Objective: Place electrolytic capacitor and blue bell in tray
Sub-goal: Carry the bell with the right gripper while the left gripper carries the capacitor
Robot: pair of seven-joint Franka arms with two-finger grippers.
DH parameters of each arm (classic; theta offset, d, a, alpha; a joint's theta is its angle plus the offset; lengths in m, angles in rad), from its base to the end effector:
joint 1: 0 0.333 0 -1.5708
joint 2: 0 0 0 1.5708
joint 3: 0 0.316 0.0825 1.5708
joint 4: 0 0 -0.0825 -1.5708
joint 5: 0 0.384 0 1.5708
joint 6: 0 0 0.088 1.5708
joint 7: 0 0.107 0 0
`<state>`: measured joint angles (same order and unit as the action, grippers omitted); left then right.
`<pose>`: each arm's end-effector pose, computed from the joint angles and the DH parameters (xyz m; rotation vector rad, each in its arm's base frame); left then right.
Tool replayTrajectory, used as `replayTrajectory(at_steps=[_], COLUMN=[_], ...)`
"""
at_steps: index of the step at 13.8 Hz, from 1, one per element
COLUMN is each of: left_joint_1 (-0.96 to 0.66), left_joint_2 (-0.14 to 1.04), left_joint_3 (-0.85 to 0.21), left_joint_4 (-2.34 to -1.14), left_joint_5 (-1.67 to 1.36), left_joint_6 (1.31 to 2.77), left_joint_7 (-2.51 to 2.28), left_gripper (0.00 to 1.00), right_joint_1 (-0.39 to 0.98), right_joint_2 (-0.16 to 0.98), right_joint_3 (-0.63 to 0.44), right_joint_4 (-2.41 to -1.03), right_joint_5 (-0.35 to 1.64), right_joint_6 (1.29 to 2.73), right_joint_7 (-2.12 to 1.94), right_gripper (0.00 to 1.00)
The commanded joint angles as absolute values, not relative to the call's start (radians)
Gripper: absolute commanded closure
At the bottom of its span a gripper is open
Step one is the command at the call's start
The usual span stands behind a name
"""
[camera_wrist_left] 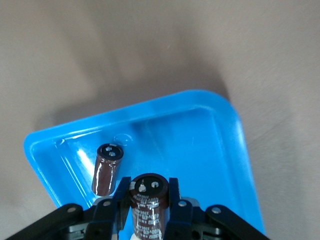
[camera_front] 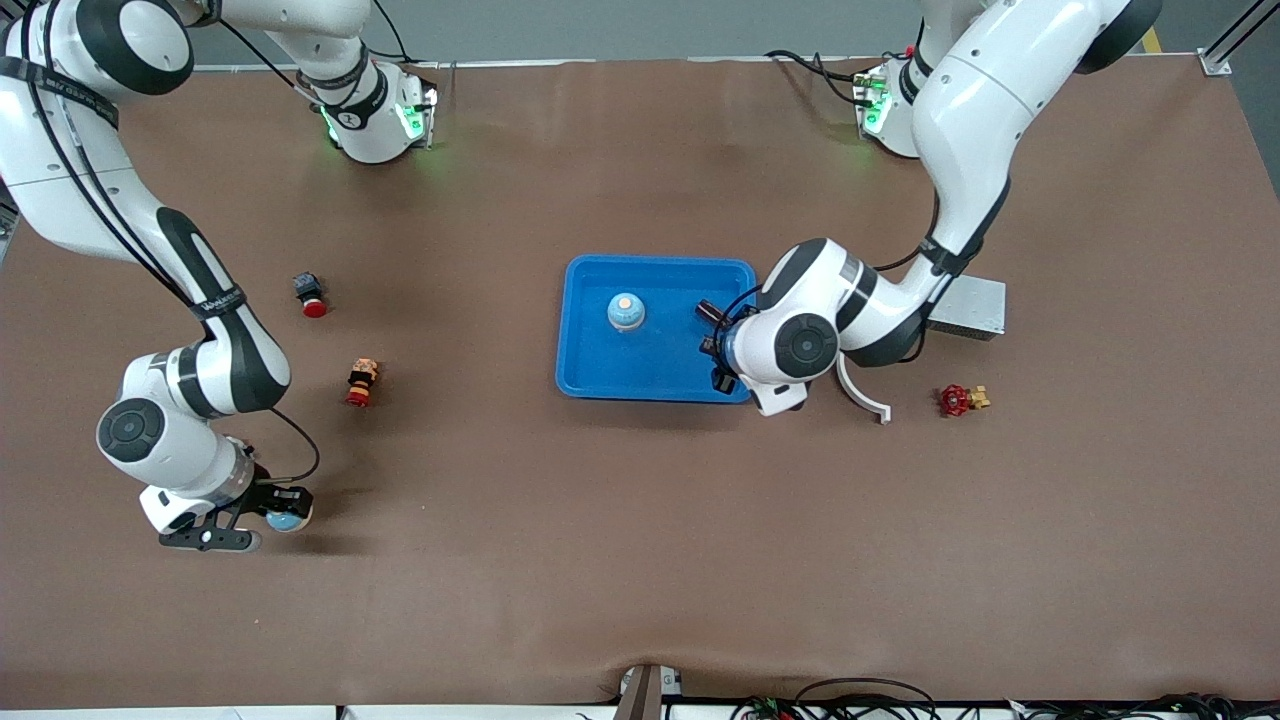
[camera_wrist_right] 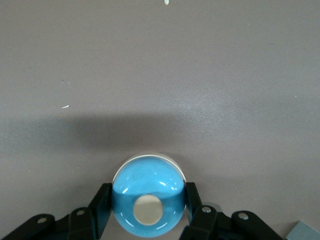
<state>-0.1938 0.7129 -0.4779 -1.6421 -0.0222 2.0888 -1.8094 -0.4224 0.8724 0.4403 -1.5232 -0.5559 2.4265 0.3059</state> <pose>0.5406 -0.3869 0.2230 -2.4683 -1.7306 0.5753 0.7168 -0.0435 0.1864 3.0921 -0.0766 0.2275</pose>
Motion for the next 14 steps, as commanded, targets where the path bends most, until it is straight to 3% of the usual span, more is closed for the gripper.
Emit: replayTrajectory(at_steps=[1,3,6,7,9,10,14], left_joint_1=[-0.209,-0.232,-0.241,-0.244,-0.245,-0.245,-0.244], left_joint_2=[0.747,0.764,0.784,0.784,0.788,0.792,0.787], left_joint_3=[-0.466,-0.456,-0.445,-0.442,-0.430,-0.430,-0.425], left_joint_4=[-1.624,-1.626,-1.628,-1.629,-1.626,-1.621,-1.615], left_joint_5=[-0.028,-0.017,-0.015,-0.014,-0.005,-0.003,0.008], left_joint_6=[2.097,2.098,2.109,2.109,2.108,2.109,2.103], left_joint_7=[-1.821,-1.821,-1.822,-1.822,-1.822,-1.822,-1.821], left_gripper=[1.00,1.00,1.00,0.89,0.13,0.00,0.00], right_joint_1=[-0.408,-0.385,-0.339,-0.337,-0.342,-0.344,-0.339], right_joint_2=[0.879,0.858,0.810,0.796,0.773,0.772,0.758], right_joint_3=[0.434,0.437,0.471,0.507,0.581,0.612,0.745], right_joint_4=[-1.499,-1.497,-1.497,-1.499,-1.500,-1.500,-1.508], right_joint_5=[-0.538,-0.534,-0.532,-0.532,-0.532,-0.532,-0.534], right_joint_6=[2.422,2.407,2.271,2.226,2.145,2.123,2.076], right_joint_7=[0.314,0.359,0.481,0.532,0.635,0.681,0.920], right_gripper=[1.00,1.00,1.00,1.00,1.00,1.00,1.00])
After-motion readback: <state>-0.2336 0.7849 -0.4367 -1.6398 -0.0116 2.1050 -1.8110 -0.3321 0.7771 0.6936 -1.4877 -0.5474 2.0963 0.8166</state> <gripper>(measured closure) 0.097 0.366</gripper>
